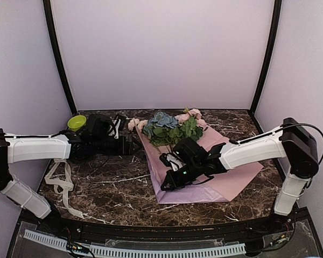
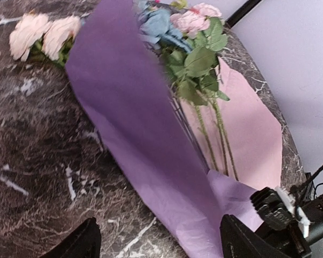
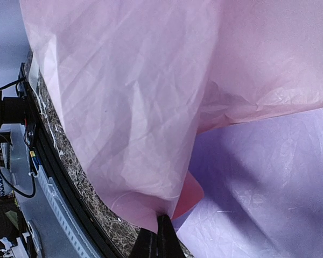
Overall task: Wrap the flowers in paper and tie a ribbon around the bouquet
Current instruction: Pick up the left corner of the flattened wrapping paper at the center of the board.
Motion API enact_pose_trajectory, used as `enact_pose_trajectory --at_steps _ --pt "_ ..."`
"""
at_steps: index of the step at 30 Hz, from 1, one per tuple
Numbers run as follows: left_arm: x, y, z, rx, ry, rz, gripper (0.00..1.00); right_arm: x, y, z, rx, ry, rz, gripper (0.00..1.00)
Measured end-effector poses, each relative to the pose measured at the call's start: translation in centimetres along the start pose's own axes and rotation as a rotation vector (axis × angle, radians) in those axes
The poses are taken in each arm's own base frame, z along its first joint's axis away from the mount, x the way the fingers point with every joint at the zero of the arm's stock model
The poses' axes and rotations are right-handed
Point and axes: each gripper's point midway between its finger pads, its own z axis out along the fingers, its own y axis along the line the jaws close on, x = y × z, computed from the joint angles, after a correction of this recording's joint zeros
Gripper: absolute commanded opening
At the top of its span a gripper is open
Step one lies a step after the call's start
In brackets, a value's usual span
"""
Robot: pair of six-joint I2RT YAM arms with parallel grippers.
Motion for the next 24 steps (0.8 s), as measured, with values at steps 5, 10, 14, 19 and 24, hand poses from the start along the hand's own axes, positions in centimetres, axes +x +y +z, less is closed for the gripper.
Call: enact_pose_trajectory --at_steps 5,10,14,19,24 --pt "4.4 2.8 0.4 -0.075 0.097 -0.108 0.92 0.0 0.2 0.7 -0.007 0.016 -0.022 0.0" --pt "5.2 2.3 0.7 -0.031 0.119 -0.141 0.93 0.1 0.1 1.7 -0.006 0.035 -0.041 0.0" --pt "3.7 1.0 0.1 0.022 0.063 -0.124 0.93 0.0 0.4 1.9 -0.013 0.039 -0.053 0.0" --pt "2.2 -0.3 -0.6 0.075 -0.005 -0.106 0.91 -0.4 0.9 1.9 -0.03 0.037 -0.063 0.0" --pt "4.5 1.3 2.0 0.029 0.09 -0.129 0.87 -0.4 0.9 2.0 -0.031 0.039 -0.067 0.0"
